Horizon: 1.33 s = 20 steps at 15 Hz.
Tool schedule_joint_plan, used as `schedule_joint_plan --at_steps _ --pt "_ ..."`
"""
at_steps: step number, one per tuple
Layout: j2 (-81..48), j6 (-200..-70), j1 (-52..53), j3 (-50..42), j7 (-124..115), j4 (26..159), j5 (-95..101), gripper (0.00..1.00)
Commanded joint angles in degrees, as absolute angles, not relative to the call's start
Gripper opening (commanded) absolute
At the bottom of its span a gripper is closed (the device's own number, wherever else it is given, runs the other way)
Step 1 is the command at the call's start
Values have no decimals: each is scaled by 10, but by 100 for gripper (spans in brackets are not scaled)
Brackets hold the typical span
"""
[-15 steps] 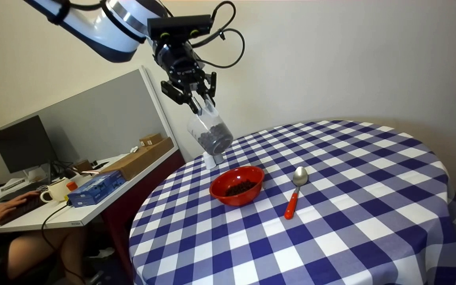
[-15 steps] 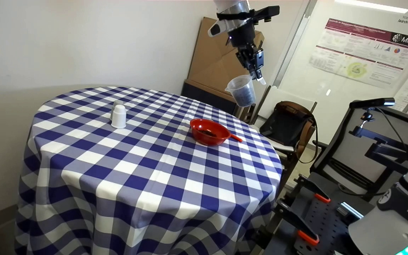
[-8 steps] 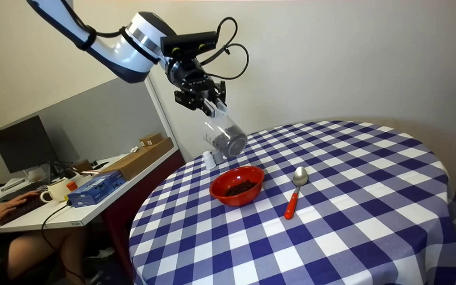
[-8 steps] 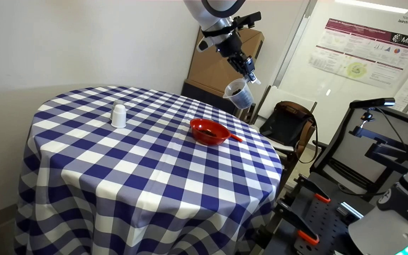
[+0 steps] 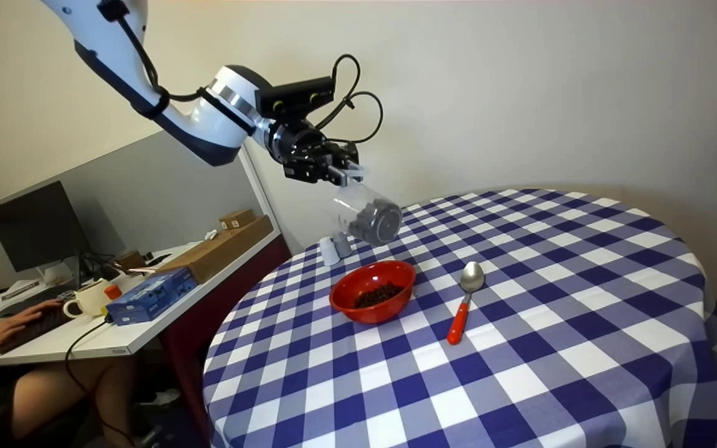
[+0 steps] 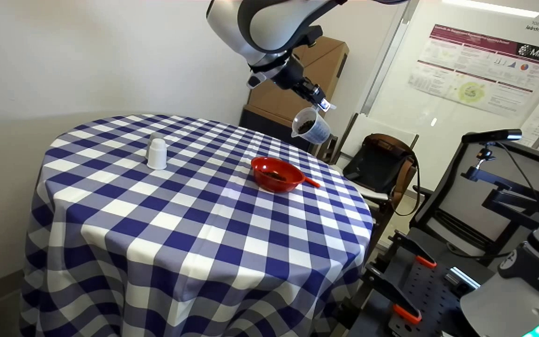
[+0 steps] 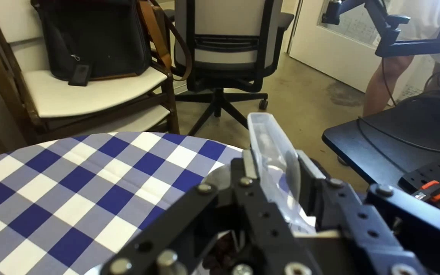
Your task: Pour some of the contents of the colourless jar in the orange bowl
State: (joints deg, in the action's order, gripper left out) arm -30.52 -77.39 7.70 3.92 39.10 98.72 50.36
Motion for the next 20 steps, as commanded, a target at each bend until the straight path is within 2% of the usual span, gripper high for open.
schedule_joint_plan --at_steps 1,20 --pt "-340 -734 90 51 373 957 543 8" --pt "-380 -704 101 66 360 951 622 8"
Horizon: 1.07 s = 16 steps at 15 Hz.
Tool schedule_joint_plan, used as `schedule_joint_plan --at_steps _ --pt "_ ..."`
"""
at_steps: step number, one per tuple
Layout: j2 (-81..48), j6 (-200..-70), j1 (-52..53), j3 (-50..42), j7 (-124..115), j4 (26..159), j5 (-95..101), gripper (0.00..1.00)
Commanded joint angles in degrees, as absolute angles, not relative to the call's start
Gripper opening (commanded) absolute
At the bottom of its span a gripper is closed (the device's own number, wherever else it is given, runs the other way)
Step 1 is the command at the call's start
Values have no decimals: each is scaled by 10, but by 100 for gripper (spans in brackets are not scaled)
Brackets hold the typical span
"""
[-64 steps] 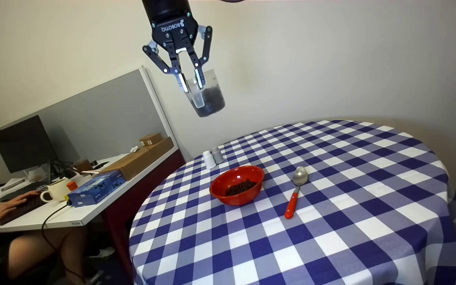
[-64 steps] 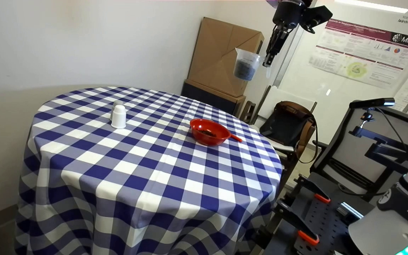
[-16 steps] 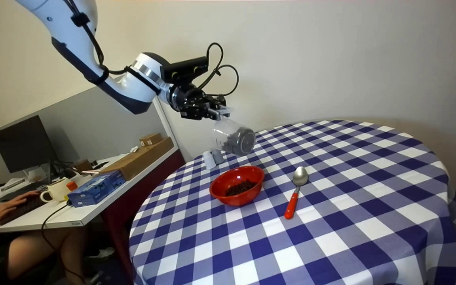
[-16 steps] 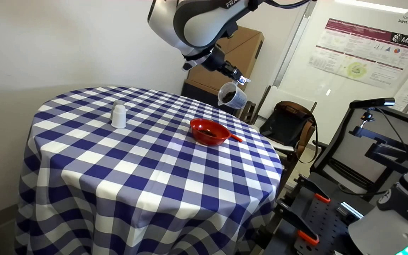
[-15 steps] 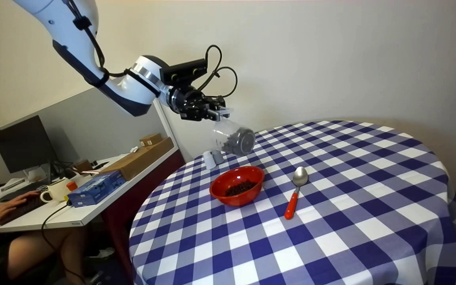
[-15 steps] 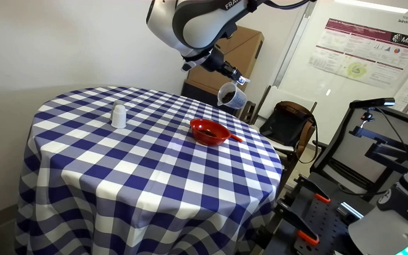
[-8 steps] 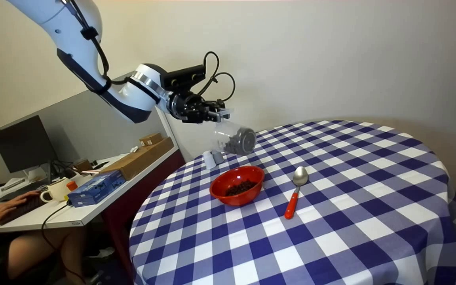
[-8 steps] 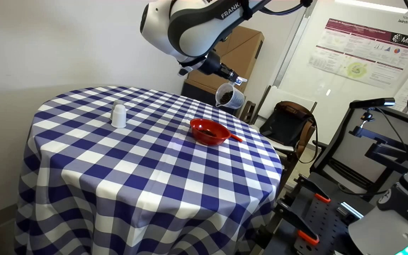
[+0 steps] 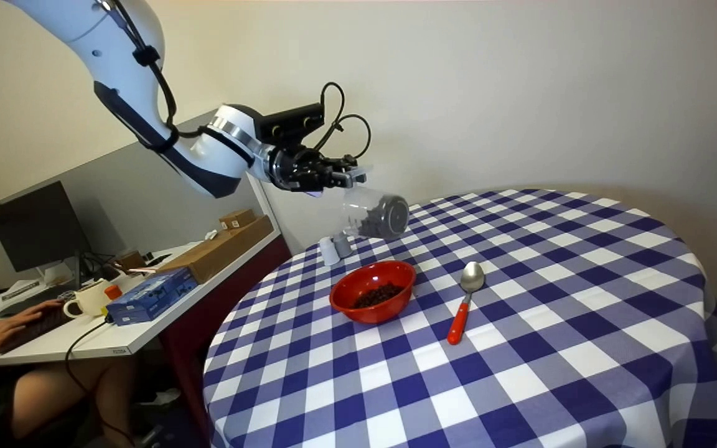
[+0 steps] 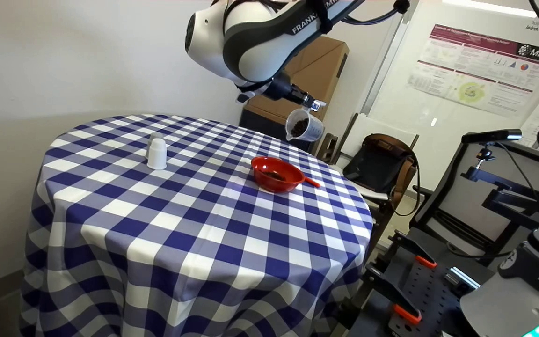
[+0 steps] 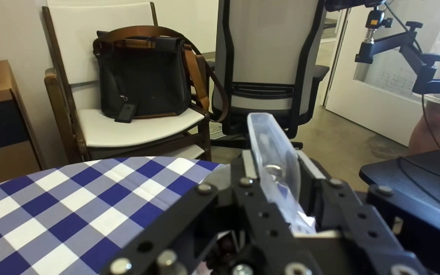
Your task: Pour some of the contents of the colourless jar in the orange bowl
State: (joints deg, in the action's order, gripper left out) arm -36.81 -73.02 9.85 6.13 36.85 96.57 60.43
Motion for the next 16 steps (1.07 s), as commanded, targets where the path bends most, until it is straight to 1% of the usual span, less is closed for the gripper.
schedule_joint_plan --at_steps 1,12,16 --pt "-381 -703 101 66 360 952 624 8" --pt "-393 -668 109 68 355 956 667 8" --pt "-394 -673 104 74 336 954 657 8"
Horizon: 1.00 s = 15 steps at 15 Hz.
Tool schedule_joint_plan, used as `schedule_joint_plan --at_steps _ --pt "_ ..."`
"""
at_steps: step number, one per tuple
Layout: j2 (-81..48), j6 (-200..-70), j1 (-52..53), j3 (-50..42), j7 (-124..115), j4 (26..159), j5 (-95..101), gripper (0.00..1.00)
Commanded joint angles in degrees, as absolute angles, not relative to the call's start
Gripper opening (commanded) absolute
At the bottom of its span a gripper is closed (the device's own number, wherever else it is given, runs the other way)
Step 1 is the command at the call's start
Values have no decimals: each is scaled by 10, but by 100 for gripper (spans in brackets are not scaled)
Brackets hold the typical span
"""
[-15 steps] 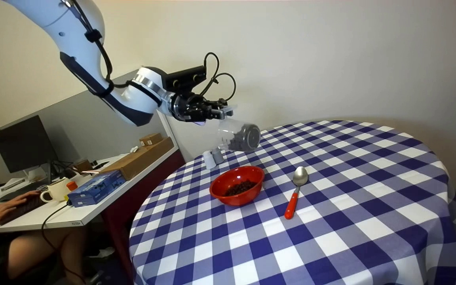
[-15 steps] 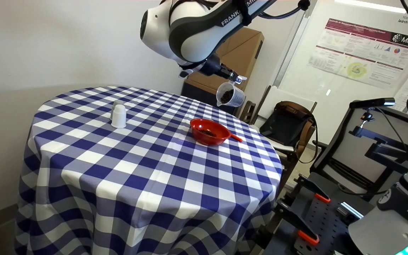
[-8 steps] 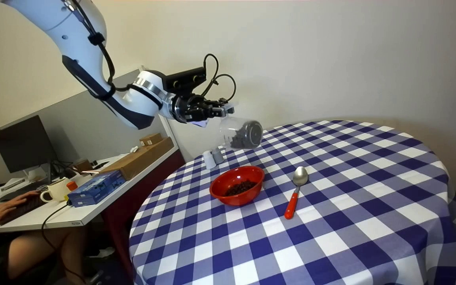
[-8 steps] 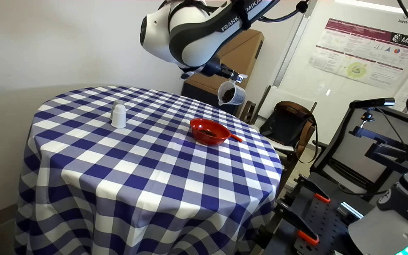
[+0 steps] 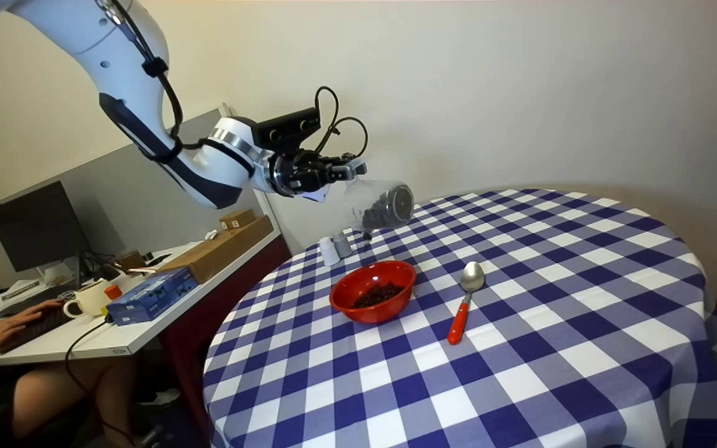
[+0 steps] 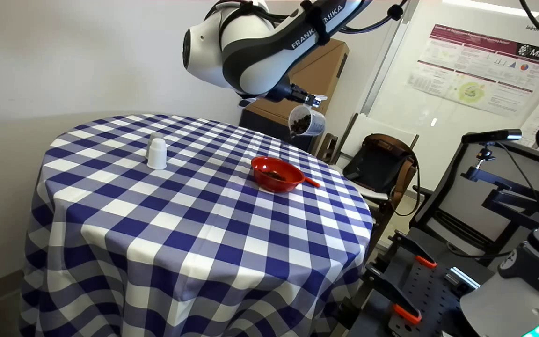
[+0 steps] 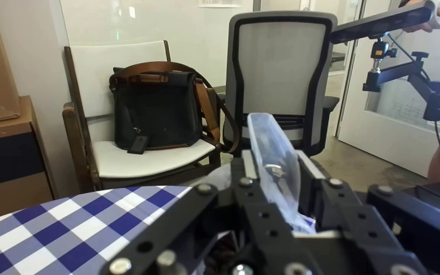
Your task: Pour some of the contents of the colourless jar in the orange bowl
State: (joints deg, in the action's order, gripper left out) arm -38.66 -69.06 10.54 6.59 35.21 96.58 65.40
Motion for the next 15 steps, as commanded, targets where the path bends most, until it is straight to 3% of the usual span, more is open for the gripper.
schedule_joint_plan --at_steps 1,15 --pt "-394 -676 102 76 332 953 653 8" --pt "-389 -690 62 85 312 917 545 8"
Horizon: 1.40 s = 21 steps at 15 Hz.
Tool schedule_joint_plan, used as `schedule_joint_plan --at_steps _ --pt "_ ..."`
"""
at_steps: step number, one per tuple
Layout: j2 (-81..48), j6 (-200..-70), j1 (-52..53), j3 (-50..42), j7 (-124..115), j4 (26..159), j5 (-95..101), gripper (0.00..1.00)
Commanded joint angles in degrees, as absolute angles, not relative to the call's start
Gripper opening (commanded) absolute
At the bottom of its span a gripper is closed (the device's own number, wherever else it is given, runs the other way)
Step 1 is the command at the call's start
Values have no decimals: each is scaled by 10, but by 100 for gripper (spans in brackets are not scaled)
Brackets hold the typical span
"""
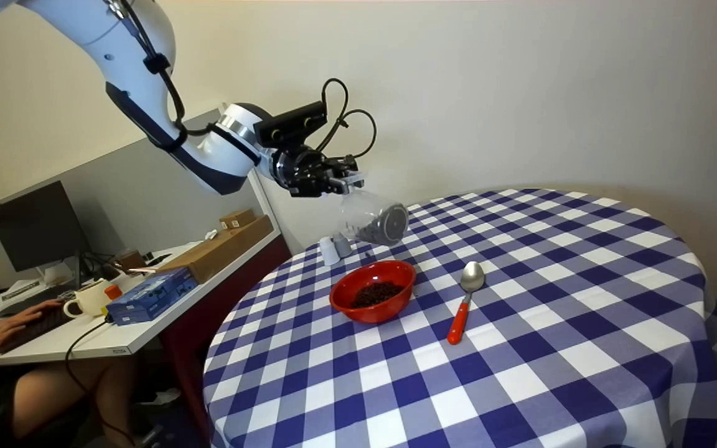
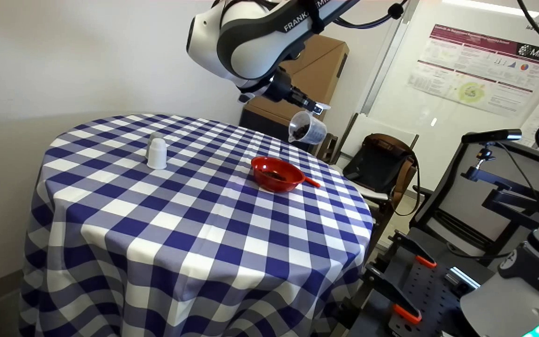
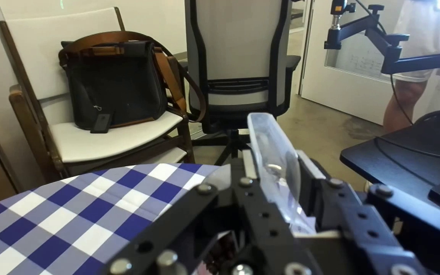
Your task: Pour some of the contents of the colourless jar in the orange bowl
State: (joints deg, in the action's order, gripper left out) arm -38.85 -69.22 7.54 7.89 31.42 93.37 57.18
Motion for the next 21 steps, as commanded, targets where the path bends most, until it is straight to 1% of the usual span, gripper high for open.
schedule_joint_plan --at_steps 1,5,8,17,21 --pt "-387 -691 58 85 313 916 536 8" --pt "-375 -704 42 89 318 912 493 8" --pt "-342 -736 28 99 325 922 443 8" --pt "-139 -908 22 102 296 1029 293 7" --pt "-90 -992 28 93 242 1079 202 7"
